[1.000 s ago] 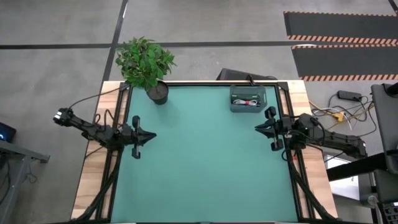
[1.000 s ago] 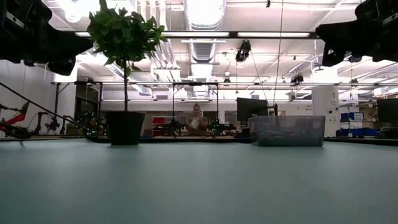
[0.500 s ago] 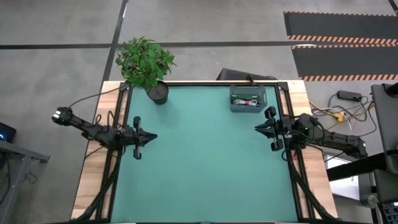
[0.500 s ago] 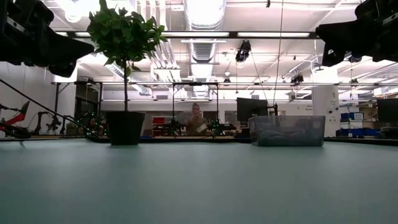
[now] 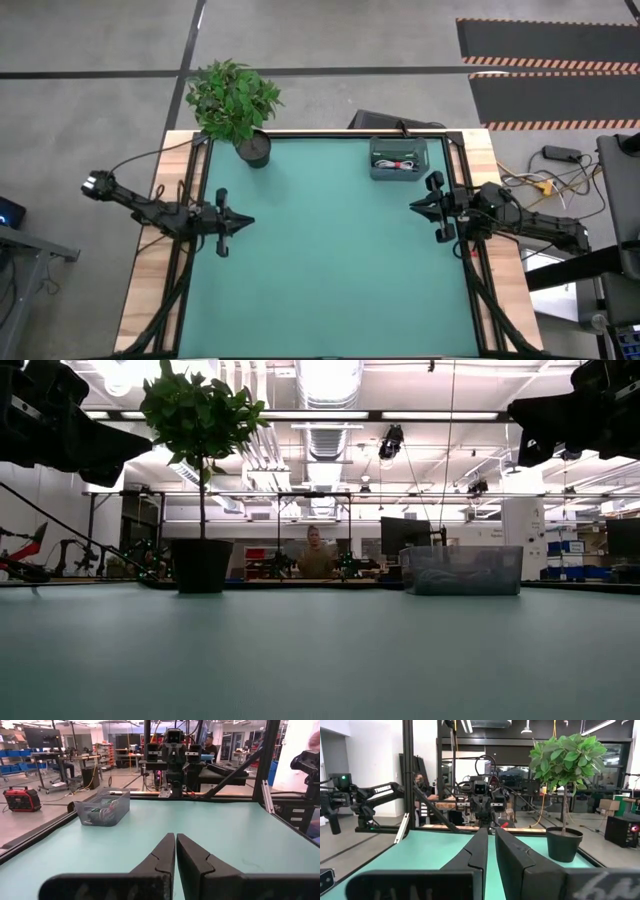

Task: Pick and place USB-C Cables
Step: Return to Home Position

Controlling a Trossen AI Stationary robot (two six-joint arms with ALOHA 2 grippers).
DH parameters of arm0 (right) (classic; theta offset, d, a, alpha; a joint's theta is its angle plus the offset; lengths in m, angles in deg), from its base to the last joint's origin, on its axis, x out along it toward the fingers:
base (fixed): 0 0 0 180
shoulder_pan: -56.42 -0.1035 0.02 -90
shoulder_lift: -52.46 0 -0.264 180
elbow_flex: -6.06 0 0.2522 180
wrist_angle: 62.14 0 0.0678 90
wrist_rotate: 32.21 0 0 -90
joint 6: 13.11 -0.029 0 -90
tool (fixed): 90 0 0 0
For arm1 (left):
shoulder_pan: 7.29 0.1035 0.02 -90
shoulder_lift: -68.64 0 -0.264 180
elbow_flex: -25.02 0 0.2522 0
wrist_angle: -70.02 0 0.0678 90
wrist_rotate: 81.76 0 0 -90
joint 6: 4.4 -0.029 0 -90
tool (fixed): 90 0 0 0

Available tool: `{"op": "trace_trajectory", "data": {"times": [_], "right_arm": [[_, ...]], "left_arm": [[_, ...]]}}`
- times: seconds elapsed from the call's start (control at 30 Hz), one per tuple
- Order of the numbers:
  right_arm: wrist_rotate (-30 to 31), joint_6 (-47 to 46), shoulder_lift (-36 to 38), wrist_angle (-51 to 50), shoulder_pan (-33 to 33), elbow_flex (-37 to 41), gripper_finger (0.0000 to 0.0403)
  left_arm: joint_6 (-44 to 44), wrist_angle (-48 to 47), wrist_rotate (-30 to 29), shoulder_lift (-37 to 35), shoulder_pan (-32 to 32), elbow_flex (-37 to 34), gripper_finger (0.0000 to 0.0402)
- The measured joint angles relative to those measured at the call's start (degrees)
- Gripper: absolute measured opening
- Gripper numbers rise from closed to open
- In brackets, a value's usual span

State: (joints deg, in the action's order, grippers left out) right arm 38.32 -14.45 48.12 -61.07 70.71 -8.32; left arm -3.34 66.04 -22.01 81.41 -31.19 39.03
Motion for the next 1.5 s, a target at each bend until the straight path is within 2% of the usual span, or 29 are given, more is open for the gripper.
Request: {"op": "trace_trajectory", "data": {"times": [1.5], "right_arm": [[0.0,-0.1,0.0,0.0,0.0,0.0,0.0029]], "left_arm": [[0.0,0.0,0.0,1.7,0.0,0.0,0.0002]]}}
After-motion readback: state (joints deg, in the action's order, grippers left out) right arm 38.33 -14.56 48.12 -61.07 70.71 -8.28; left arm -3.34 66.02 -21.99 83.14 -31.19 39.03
